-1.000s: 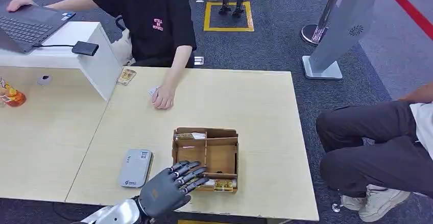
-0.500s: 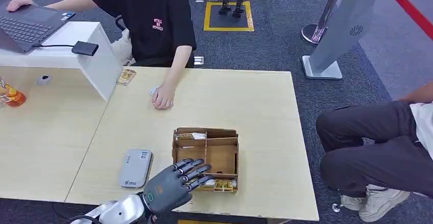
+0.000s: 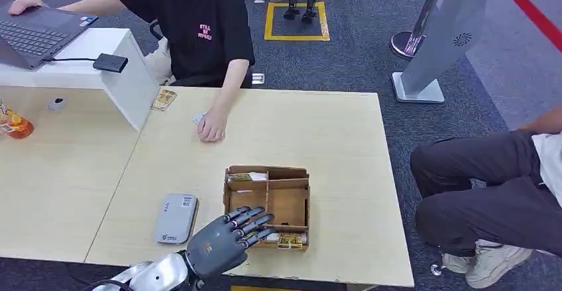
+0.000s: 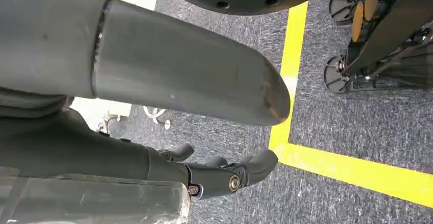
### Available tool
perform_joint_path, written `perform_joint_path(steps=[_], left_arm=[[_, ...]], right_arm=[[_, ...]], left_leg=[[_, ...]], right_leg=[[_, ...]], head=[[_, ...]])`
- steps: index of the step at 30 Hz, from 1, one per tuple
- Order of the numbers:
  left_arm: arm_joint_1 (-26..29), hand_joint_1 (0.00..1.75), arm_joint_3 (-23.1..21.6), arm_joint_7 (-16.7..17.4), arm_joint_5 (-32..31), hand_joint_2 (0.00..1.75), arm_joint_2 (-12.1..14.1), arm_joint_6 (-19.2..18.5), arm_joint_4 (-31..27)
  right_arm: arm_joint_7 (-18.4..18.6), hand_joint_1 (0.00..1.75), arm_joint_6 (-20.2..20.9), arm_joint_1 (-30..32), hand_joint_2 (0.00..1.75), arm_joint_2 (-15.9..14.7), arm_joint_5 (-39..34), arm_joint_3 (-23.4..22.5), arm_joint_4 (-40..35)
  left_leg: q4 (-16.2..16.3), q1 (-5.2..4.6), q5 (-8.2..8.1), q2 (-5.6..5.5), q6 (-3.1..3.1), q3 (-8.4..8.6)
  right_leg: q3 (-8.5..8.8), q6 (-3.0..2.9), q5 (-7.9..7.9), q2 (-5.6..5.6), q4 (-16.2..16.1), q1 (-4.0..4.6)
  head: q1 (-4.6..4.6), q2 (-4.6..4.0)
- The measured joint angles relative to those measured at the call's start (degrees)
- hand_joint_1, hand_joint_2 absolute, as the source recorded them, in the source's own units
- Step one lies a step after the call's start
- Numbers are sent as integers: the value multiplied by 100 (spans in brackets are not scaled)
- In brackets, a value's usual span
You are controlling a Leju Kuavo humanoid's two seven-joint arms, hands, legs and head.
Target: Pass the card to the sensor for recognition and then transmit it.
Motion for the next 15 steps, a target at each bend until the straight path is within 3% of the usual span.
perform_joint_path(steps=[15], left_arm=[[-27,33,-4,265,-168,175,52,-389,100]], right_arm=[[7,0,11,1,0,2,-9,-15,-9]], left_leg=[[0,0,0,0,0,0]], right_leg=[[0,0,0,0,0,0]], head=[[0,0]])
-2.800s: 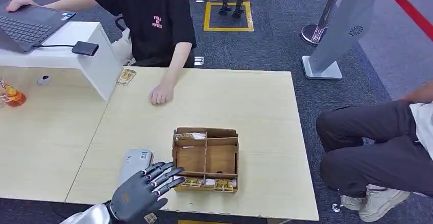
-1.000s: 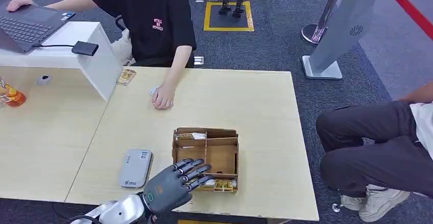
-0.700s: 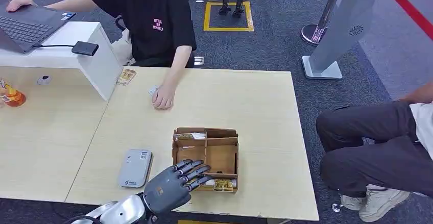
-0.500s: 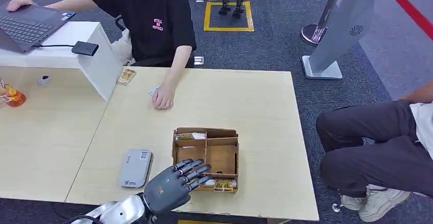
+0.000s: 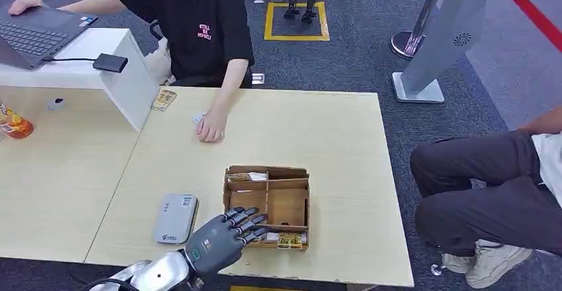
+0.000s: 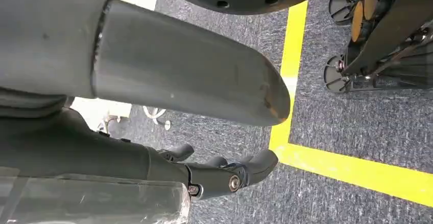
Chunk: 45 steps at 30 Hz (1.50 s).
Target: Pass the card to the sensor for recognition and then transmit it.
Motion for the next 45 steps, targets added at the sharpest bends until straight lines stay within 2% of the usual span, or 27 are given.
perform_joint_path(steps=[6,8,9,11,12,17,18,19,37,42,45], left_arm=[[0,42,-2,0,0,175,35,-11,68],[-1,61,-2,0,0,175,42,-20,85],[-1,79,-2,0,0,175,42,-20,90],[-6,133,-2,0,0,175,50,-20,92],[-8,147,-2,0,0,175,50,-20,92],[-9,147,-2,0,0,175,81,-20,92],[-13,166,-2,2,0,175,83,-20,92],[-28,175,-2,4,0,175,87,-20,92],[-26,175,-2,63,-100,175,94,120,92],[-30,175,9,146,-146,175,92,301,88],[-28,175,109,323,-260,175,87,674,42]], right_arm=[[0,0,2,0,0,0,7,0,-11],[0,0,2,0,0,0,9,0,-20],[0,0,2,-1,0,0,9,0,-24],[0,0,0,0,0,0,9,-4,-26],[0,0,0,0,0,0,9,-7,-28],[0,0,-2,0,0,0,9,-17,-31],[0,0,-2,0,0,0,9,-20,-31],[0,0,-2,0,0,0,9,-22,-31],[20,0,2,1,0,0,7,-39,-39],[13,0,2,2,0,0,-2,-83,-39],[0,0,-7,4,0,0,-28,-101,-39]], left_leg=[[0,0,0,0,0,0],[0,0,0,0,0,0],[0,0,0,0,0,0],[0,0,0,0,0,0],[0,0,0,0,0,0],[0,0,0,0,0,0],[0,0,0,0,0,0],[0,0,0,0,0,0],[0,0,0,0,0,-1],[0,0,0,0,0,-1],[0,0,0,0,0,-1]], right_leg=[[0,0,0,0,0,0],[0,0,0,0,0,0],[0,0,0,0,0,0],[0,0,0,0,0,0],[0,0,0,0,0,0],[0,0,0,0,0,0],[0,0,0,0,0,0],[0,0,0,0,0,0],[0,0,0,0,0,0],[-1,0,0,0,0,0],[-2,0,0,0,0,0]], head=[[0,0],[0,0],[0,0],[0,0],[0,0],[0,0],[0,0],[0,0],[0,0],[0,0],[0,0]])
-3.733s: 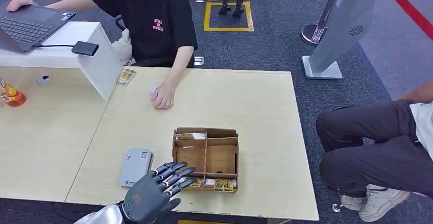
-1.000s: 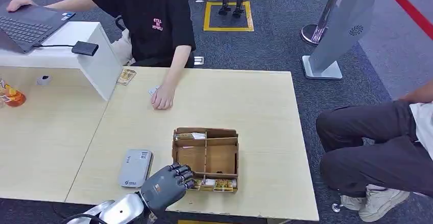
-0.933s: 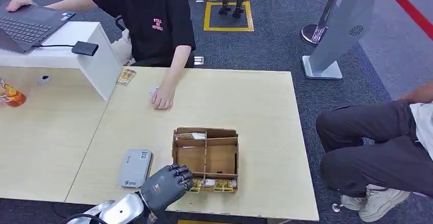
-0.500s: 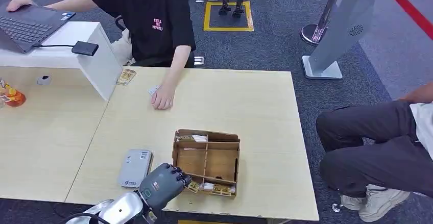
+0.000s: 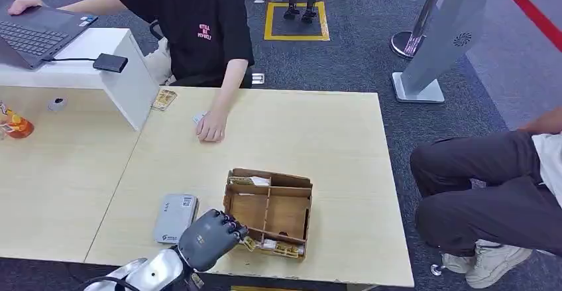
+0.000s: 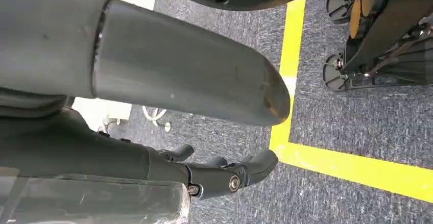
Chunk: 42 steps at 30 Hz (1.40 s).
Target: Pass the card to the sensor for recognition and then transmit it.
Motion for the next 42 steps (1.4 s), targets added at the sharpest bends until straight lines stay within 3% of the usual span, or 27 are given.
perform_joint_path(steps=[5,9,17,21,33,42], left_arm=[[72,175,456,177,-225,175,-52,1043,-206],[266,175,919,182,-368,175,-175,1584,-390],[505,175,1548,140,-405,175,-361,1934,-588],[544,175,1786,-13,-136,175,-551,2182,-588],[362,175,2272,-258,940,175,-1071,2139,-293],[-97,175,2826,-371,2239,175,-1594,1944,493]], right_arm=[[-2,0,-33,7,0,0,-2,-24,0],[-4,0,-79,12,0,7,2,-33,0],[-4,0,-105,15,0,17,57,-35,4],[-4,0,-116,14,0,17,109,-35,22],[-39,0,-129,7,0,17,245,-2,90],[-42,0,-136,-18,0,15,378,129,133]], left_leg=[[0,0,0,0,0,0],[0,0,0,0,0,-1],[0,0,0,0,0,-1],[0,0,0,0,0,-2],[1,0,0,0,0,-1],[2,-1,1,0,0,-1]], right_leg=[[1,0,0,0,0,0],[1,0,0,0,0,0],[0,0,0,0,0,0],[0,0,0,0,0,0],[-1,1,1,0,-1,0],[-1,-1,4,0,0,0]], head=[[0,0],[0,0],[0,0],[0,0],[0,0],[0,0]])
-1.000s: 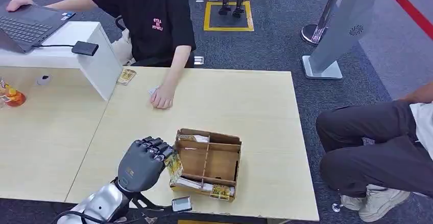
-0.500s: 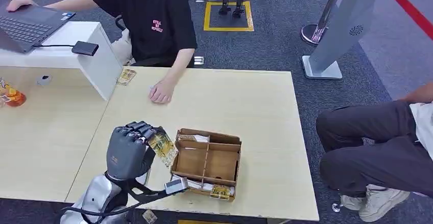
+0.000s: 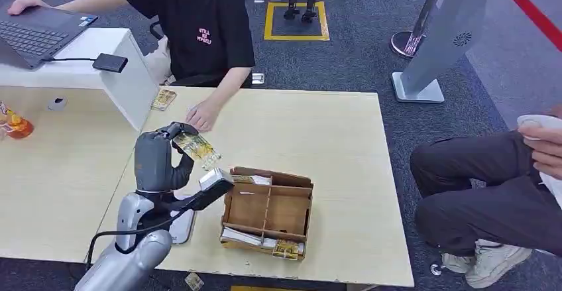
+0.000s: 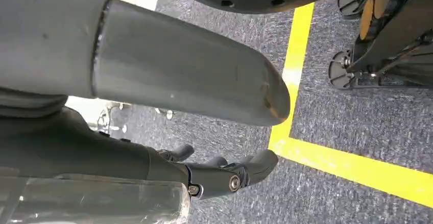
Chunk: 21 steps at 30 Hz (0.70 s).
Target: Pass the card to the sensor for recognition and then transmit it.
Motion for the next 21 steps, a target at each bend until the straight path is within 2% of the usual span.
perform_joint_path(steps=[11,16,21], left_arm=[[-740,175,791,125,501,175,-470,240,1418],[-1084,175,1091,175,506,175,-601,437,2128],[-1232,175,1229,188,497,175,-653,481,2495]], right_arm=[[7,0,-39,-50,0,-4,151,197,55],[7,0,-39,-67,0,-13,208,297,74],[7,0,-39,-79,0,-15,225,335,81]], left_leg=[[0,0,2,0,-3,0],[1,0,3,1,-3,0],[1,0,2,0,-3,-1]], right_leg=[[-1,-3,3,1,0,0],[-1,-2,3,3,1,0],[-1,-2,3,2,1,0]], head=[[0,0],[0,0],[0,0]])
